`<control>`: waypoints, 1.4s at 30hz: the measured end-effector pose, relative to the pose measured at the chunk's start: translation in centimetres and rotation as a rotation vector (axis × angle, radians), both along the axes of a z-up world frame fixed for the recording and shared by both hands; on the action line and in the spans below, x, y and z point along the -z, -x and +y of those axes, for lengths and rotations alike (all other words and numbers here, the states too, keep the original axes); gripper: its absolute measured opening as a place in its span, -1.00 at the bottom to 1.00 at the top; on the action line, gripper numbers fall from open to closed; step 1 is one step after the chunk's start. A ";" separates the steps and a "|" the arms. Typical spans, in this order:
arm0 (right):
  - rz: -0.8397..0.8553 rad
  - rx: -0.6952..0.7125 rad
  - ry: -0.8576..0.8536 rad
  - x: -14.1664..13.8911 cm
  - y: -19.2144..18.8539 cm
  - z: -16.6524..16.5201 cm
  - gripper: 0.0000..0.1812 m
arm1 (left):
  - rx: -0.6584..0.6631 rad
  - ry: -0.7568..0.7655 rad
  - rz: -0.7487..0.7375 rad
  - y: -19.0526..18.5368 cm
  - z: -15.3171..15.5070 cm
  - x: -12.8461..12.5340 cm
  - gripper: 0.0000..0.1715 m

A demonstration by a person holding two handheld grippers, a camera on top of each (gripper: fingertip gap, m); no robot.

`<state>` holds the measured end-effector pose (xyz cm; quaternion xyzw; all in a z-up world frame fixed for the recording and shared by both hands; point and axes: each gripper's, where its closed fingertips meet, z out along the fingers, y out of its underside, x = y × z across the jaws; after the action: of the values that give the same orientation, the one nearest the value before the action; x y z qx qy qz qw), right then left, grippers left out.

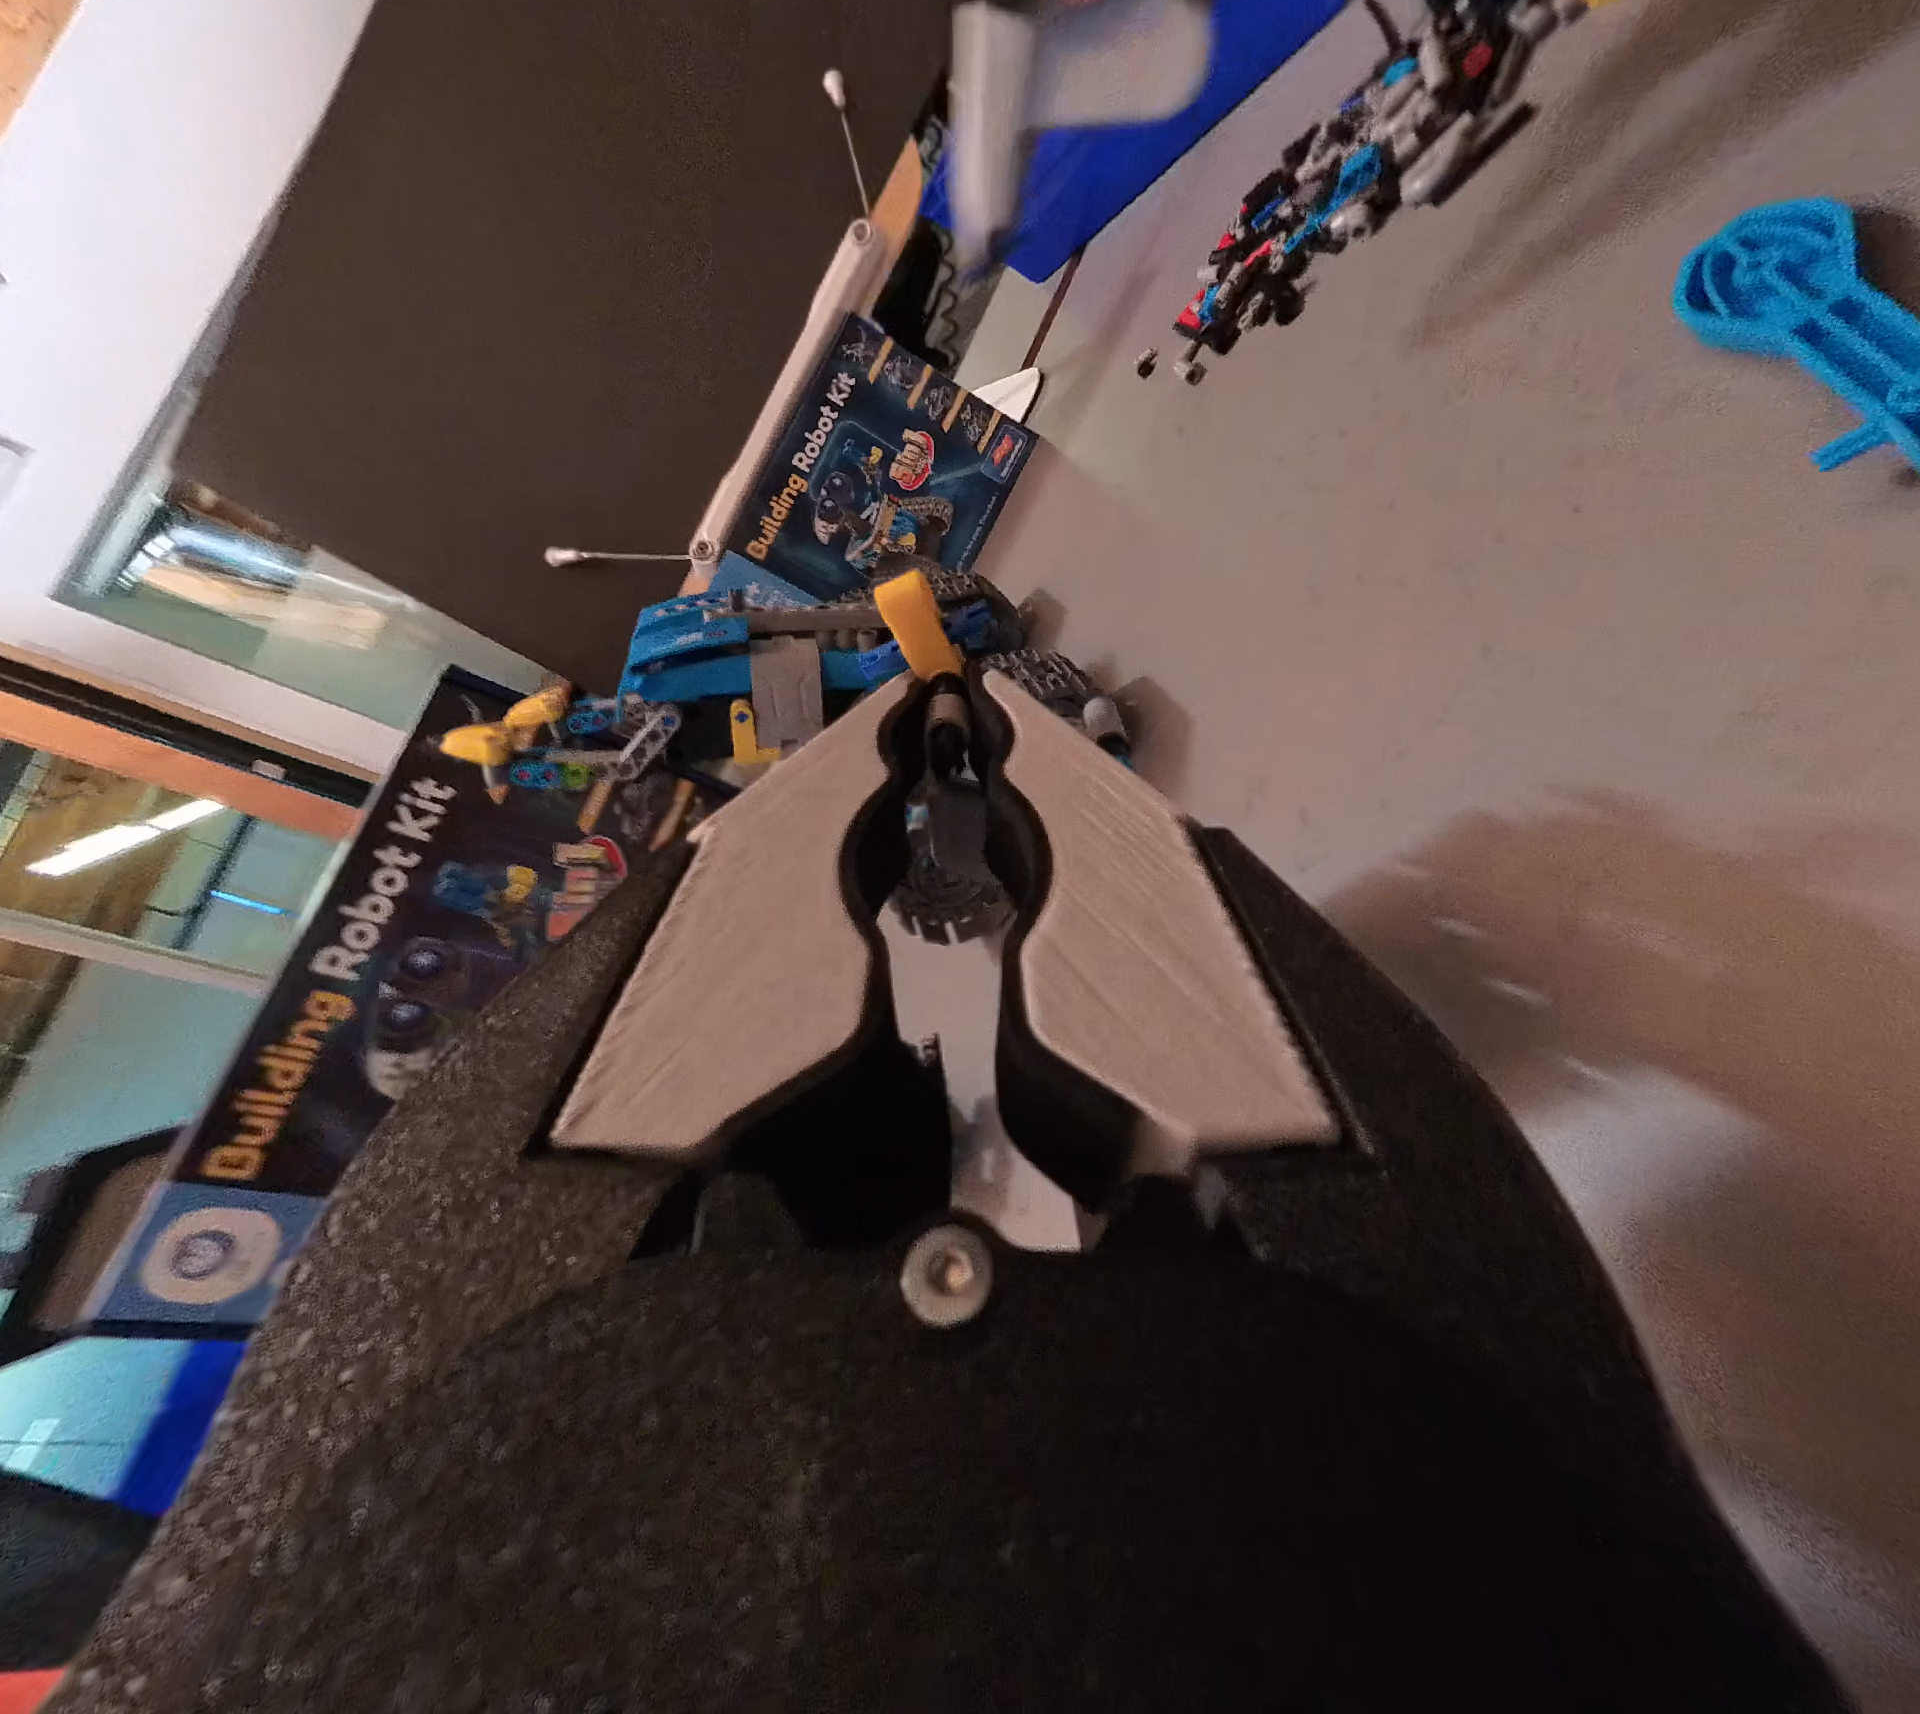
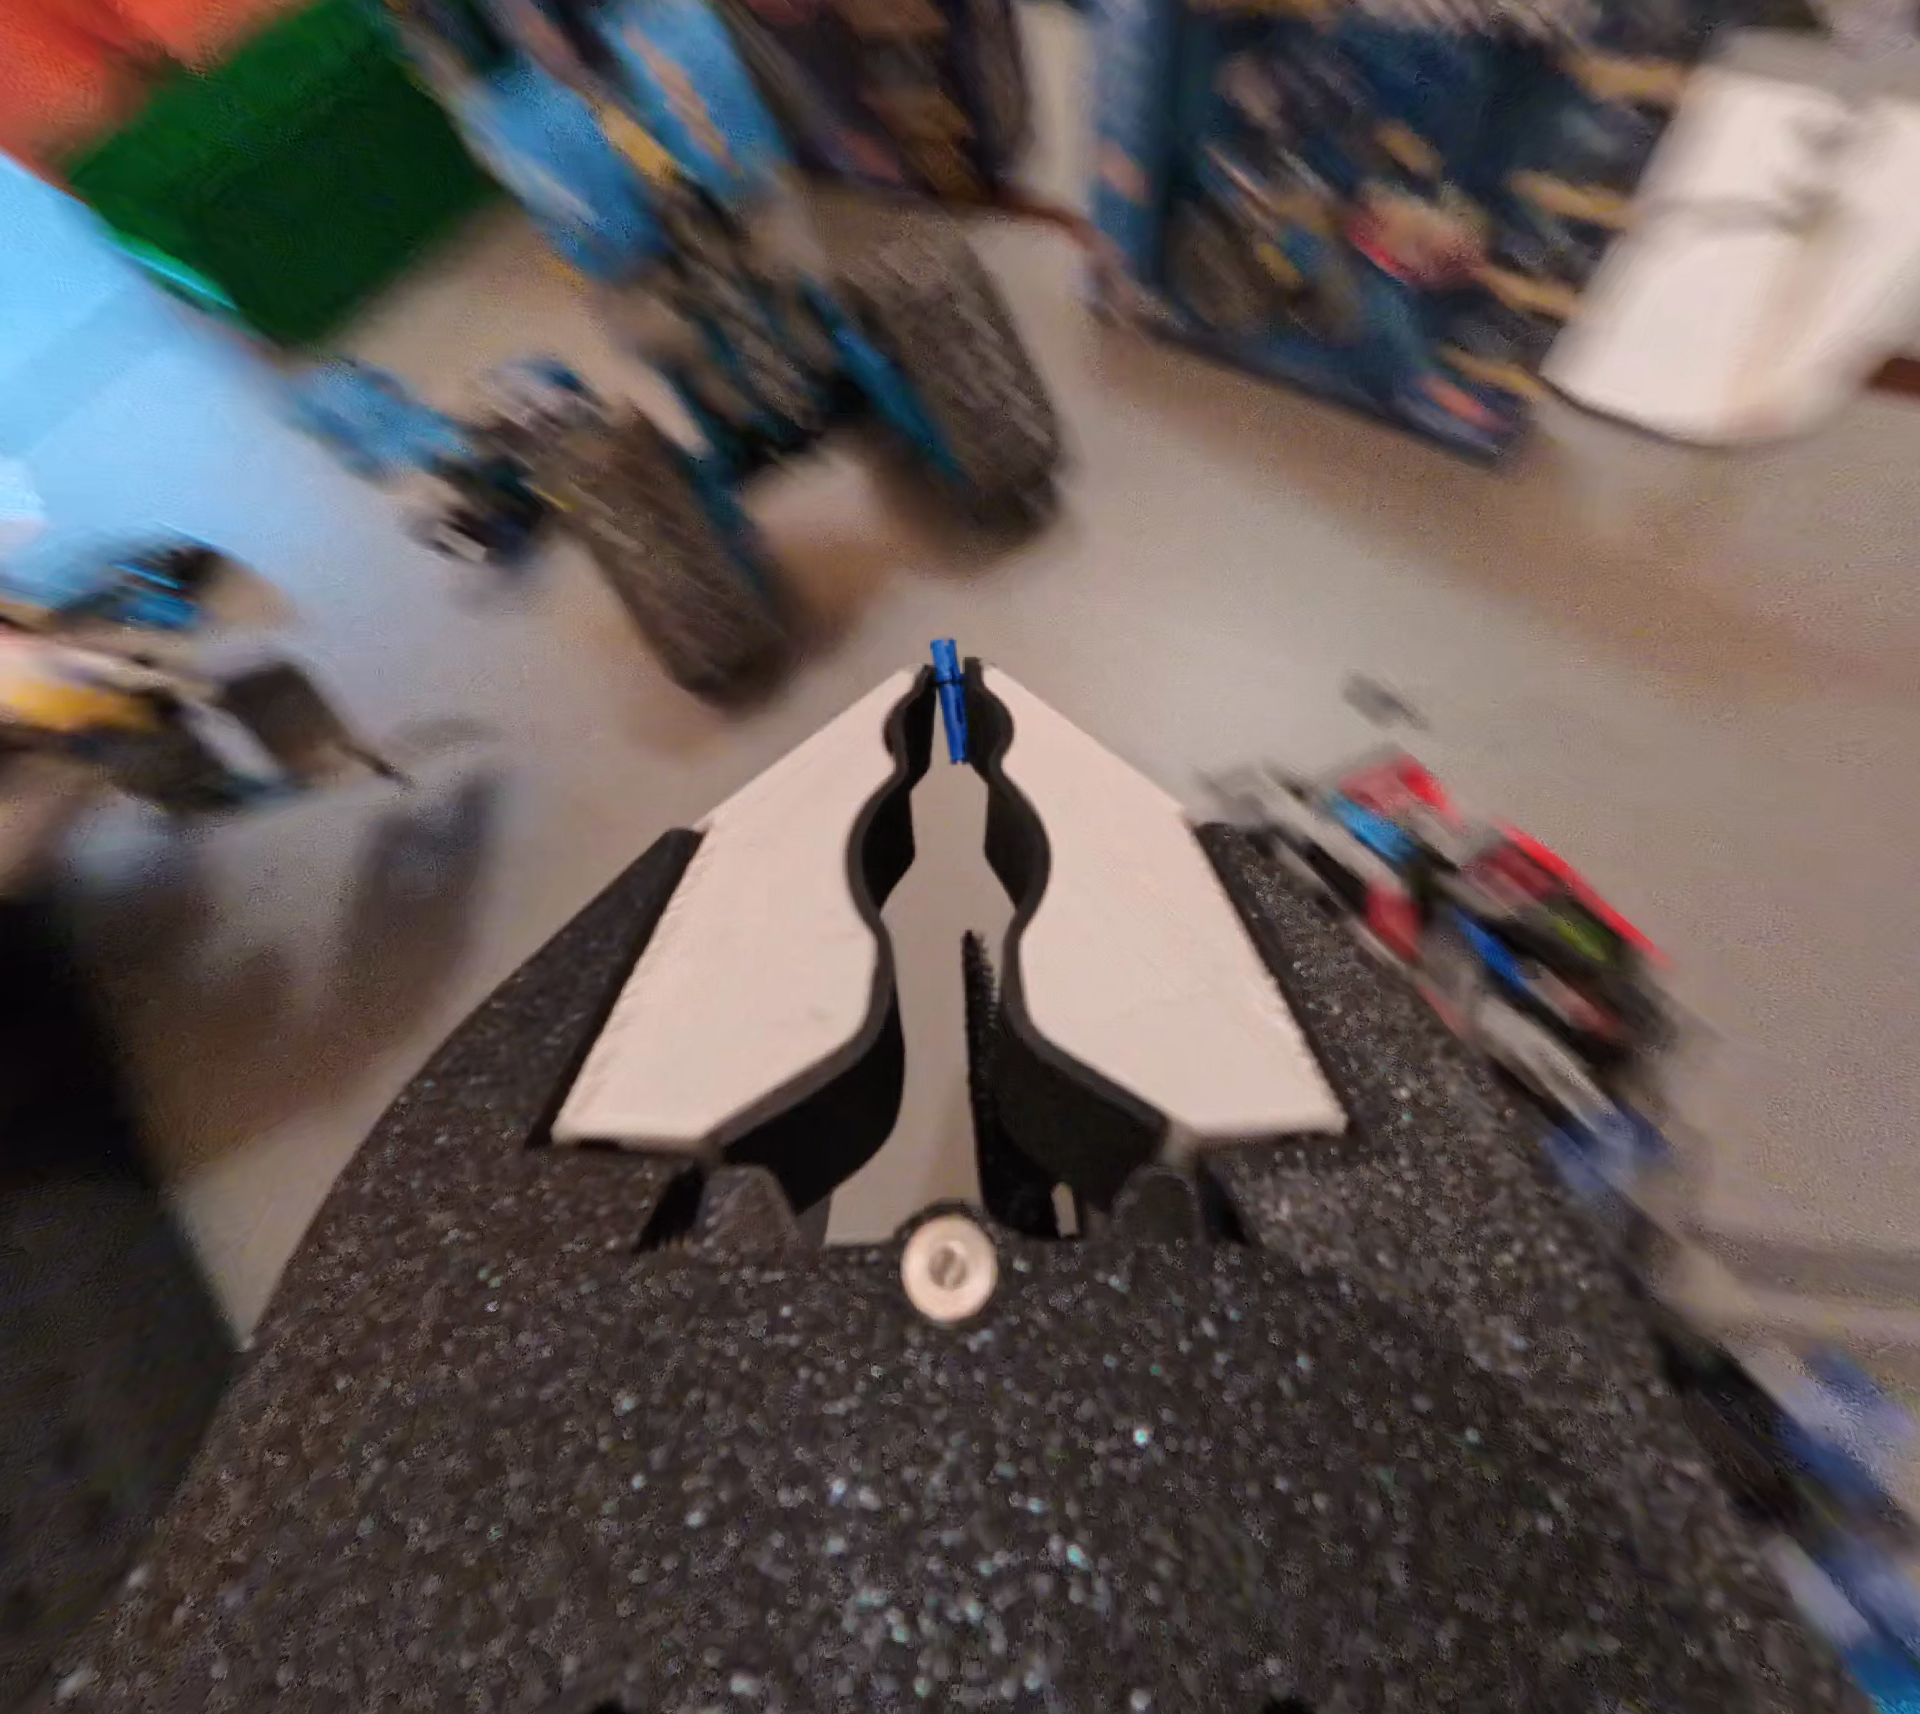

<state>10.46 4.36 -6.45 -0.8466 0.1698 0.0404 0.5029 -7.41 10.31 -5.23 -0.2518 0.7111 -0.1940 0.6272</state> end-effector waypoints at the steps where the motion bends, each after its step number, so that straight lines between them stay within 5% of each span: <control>1: -0.016 0.058 0.105 1.5 -1.9 -2.6 -0.96 | 0.003 0.037 -0.007 0.1 0.2 -0.3 -0.94; 5: -0.050 0.162 0.278 4.6 -5.1 -9.9 -0.95 | 0.049 0.254 -0.001 0.2 0.3 -1.1 -0.93; 9: -0.088 0.125 0.330 6.2 -4.9 -11.0 -0.81 | 0.125 0.460 0.023 0.3 -0.1 -1.7 -0.94; 14: -0.200 0.061 0.183 3.0 -3.3 -8.0 -0.66 | 0.222 0.581 0.046 0.7 -1.0 -2.2 -0.94; 19: -0.192 -0.449 -0.258 -5.3 10.3 -1.8 -0.65 | 0.319 0.643 0.076 1.2 -2.4 -2.4 -0.94; 24: -0.130 -0.824 -0.344 -6.2 21.3 0.9 -0.60 | 0.460 0.660 0.126 2.3 -4.7 -2.4 -0.94; 30: -0.049 -0.842 -0.373 -5.6 21.9 1.6 -0.85 | 0.515 0.677 0.166 2.7 -5.6 -2.2 -0.94; 42: -0.166 -0.908 -0.376 -4.3 22.5 1.2 -0.82 | 0.565 0.736 0.258 3.1 -6.6 -1.5 -0.94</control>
<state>-12.02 5.55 -2.13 -0.7302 -0.2667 0.2176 0.5903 -10.49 3.76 -3.78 -0.2760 0.7079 -0.5627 0.3256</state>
